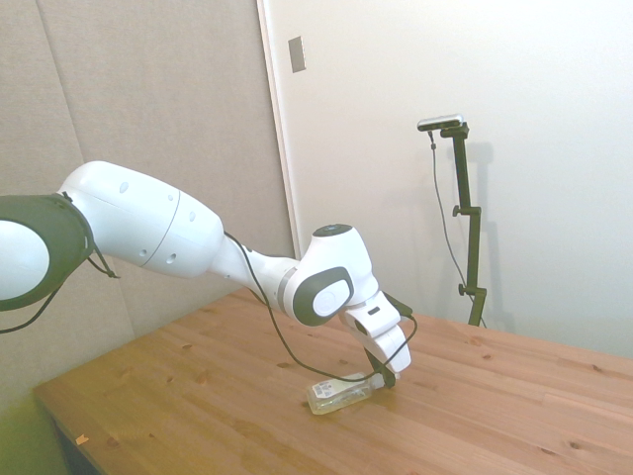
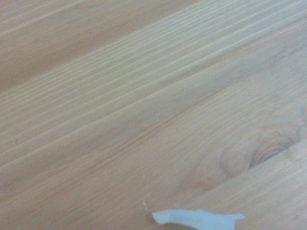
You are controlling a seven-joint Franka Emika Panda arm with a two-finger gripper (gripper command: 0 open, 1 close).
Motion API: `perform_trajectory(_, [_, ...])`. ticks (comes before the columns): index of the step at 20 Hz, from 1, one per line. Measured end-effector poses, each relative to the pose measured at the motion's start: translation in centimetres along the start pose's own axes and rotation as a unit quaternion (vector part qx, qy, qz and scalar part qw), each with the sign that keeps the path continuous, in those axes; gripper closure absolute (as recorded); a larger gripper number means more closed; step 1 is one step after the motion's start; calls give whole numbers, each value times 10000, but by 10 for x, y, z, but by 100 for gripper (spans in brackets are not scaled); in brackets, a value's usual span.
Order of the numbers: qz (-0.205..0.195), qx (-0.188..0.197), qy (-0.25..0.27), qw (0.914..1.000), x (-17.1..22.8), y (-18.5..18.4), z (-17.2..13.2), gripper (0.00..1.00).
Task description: Stand the sanitizer
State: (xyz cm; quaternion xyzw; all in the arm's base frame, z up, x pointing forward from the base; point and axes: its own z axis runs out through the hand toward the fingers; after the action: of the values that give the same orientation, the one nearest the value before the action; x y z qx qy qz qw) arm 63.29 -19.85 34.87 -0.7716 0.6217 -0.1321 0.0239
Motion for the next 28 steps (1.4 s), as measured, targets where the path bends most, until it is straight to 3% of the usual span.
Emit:
perform_trajectory(4, [220, 212, 188, 9994, -6, -4, -10, 100])
perform_trajectory(10, [337, 877, 756, 9927, -19, -3, -84, 100])
perform_trajectory(17, [582, 1590, 1661, 9715, -47, 4, -148, 100])
perform_trajectory(24, [779, 1949, 2309, 9501, -82, 8, -144, 100])
perform_trajectory(28, [842, 1991, 2413, 9461, -92, 9, -131, 100])
